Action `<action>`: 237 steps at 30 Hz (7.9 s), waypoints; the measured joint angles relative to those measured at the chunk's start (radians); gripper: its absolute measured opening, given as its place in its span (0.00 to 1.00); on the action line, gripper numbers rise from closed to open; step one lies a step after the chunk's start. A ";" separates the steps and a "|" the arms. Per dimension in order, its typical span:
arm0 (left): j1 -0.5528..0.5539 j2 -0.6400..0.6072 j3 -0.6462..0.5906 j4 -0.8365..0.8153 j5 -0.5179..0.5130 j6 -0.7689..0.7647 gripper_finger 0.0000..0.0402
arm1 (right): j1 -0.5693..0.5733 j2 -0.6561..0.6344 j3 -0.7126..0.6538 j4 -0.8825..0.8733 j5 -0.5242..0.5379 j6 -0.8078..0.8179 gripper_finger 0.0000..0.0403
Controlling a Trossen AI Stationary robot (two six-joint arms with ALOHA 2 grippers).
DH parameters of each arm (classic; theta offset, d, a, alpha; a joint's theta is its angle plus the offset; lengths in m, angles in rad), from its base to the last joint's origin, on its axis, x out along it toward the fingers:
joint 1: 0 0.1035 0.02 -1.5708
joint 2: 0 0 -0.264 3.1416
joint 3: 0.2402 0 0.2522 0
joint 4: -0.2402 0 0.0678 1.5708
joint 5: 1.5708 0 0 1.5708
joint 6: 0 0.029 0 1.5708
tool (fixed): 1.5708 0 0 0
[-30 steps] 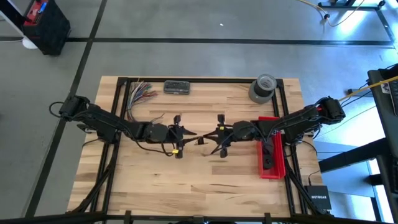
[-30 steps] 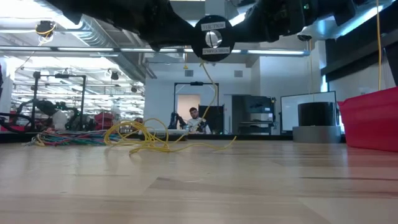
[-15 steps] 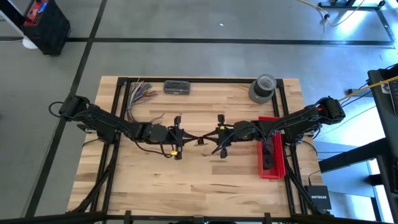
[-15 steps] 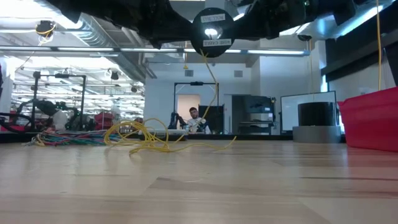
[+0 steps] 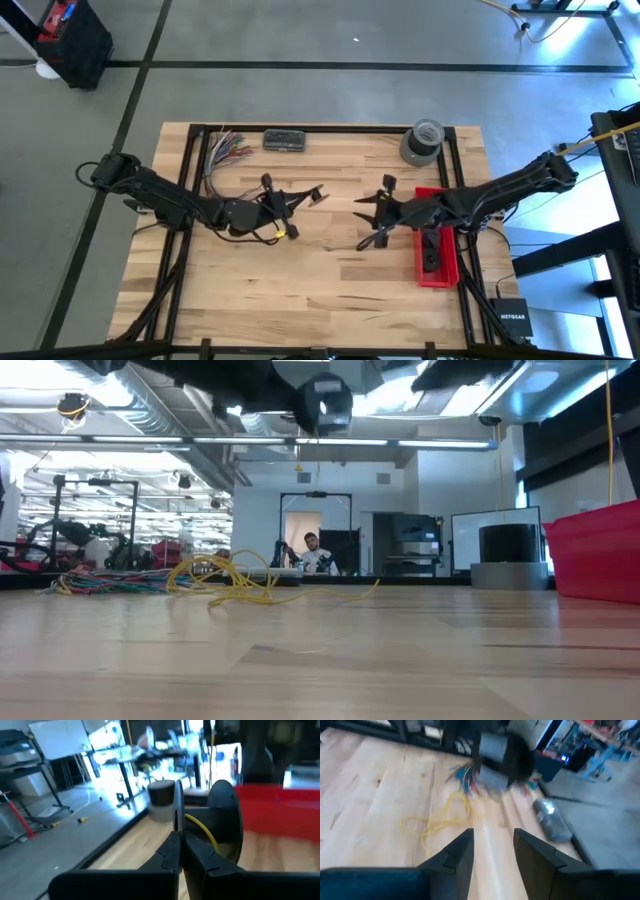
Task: Coil cords
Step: Coil the yellow wire onto the black spool
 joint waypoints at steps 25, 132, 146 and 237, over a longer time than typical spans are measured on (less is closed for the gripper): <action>-0.029 0.000 0.000 0.087 -0.001 0.019 0.00 | -0.180 0.710 -0.003 1.069 -0.137 -0.105 0.35; -0.032 -0.003 0.053 -0.139 -0.087 -0.068 0.00 | -0.068 0.309 0.130 0.176 0.054 -0.016 0.32; -0.040 -0.011 0.051 -0.128 -0.085 -0.062 0.00 | -0.118 0.510 -0.137 0.802 -0.038 -0.028 0.42; -0.038 0.096 0.127 -0.175 -0.108 -0.019 0.00 | -0.163 0.394 -0.008 0.492 -0.088 0.122 0.03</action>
